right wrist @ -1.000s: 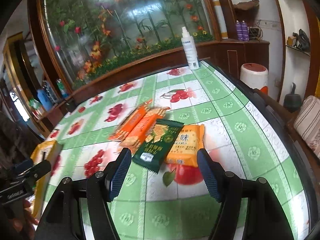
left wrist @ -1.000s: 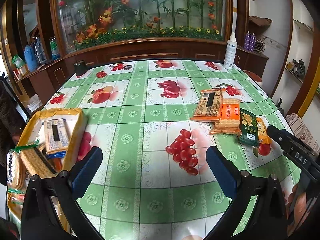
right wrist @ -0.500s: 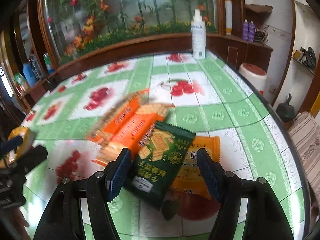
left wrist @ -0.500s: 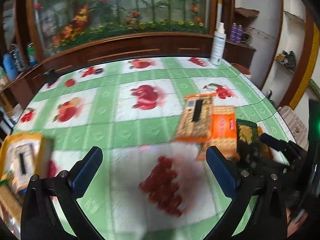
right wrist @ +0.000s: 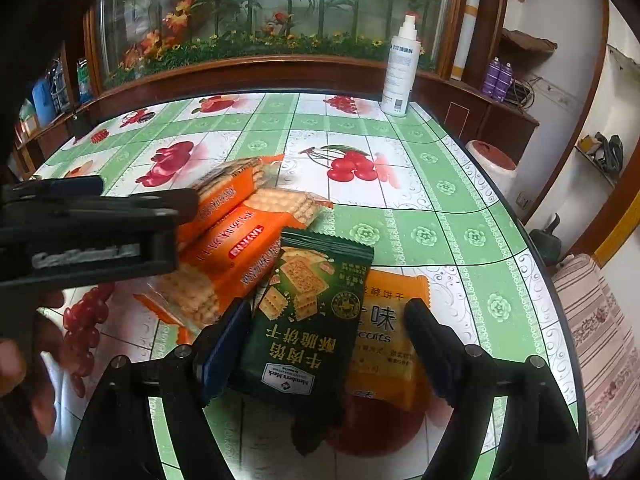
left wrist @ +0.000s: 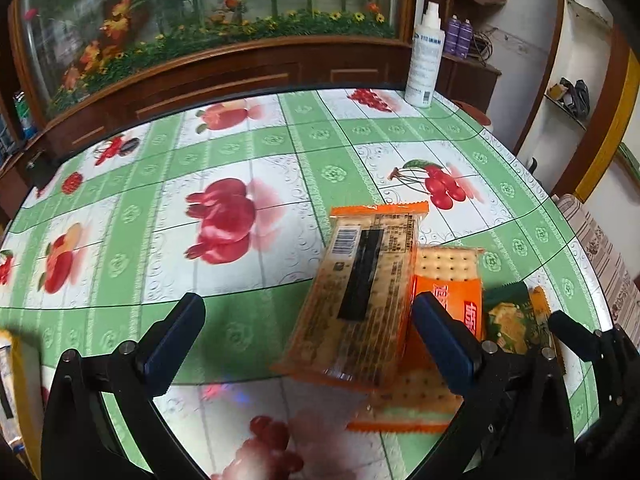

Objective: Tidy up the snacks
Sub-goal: 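Grasp the tan barcode cracker pack with the left tool while the right tool grasps the dark green pack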

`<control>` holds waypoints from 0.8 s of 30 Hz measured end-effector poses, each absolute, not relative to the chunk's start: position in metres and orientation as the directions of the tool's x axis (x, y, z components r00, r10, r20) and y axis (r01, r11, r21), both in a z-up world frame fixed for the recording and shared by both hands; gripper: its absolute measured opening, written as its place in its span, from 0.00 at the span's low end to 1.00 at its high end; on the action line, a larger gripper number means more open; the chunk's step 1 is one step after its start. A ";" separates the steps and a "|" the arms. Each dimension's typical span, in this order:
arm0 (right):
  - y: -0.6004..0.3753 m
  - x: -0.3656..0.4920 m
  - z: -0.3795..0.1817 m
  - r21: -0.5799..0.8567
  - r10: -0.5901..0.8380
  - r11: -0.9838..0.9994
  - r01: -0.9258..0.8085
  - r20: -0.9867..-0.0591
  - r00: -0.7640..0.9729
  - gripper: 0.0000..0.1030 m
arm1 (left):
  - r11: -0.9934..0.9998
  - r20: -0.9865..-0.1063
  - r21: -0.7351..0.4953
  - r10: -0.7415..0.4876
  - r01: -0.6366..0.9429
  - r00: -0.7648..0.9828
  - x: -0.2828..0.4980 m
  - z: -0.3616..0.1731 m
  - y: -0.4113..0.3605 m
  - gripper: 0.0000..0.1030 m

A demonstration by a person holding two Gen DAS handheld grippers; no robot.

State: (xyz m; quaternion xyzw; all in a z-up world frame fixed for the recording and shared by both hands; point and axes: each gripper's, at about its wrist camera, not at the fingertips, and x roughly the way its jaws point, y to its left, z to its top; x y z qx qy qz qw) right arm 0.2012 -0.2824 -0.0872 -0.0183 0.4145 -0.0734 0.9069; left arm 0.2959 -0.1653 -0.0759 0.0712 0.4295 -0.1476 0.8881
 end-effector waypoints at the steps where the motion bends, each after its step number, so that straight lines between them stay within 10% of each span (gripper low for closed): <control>1: -0.284 0.201 -0.087 -0.092 -0.145 0.989 0.116 -0.750 0.645 0.77 | 0.945 -0.789 -0.009 -0.208 0.327 0.578 0.298 -0.078 -0.167 1.00; 10: -0.285 0.202 -0.086 -0.095 -0.140 0.990 0.104 -0.756 0.639 0.73 | 0.937 -0.791 -0.039 -0.241 0.347 0.563 0.307 -0.086 -0.174 0.98; 12: -0.286 0.202 -0.086 -0.086 -0.132 0.991 0.103 -0.756 0.641 0.73 | 0.935 -0.789 -0.055 -0.256 0.352 0.559 0.307 -0.086 -0.171 0.88; 14: -0.288 0.201 -0.085 -0.076 -0.125 0.992 0.104 -0.755 0.643 0.70 | 0.940 -0.790 -0.030 -0.231 0.341 0.567 0.304 -0.086 -0.169 0.58; 24: -0.293 0.198 -0.078 0.000 -0.062 0.996 0.094 -0.750 0.658 0.47 | 0.944 -0.796 -0.013 -0.209 0.330 0.568 0.280 -0.092 -0.143 0.52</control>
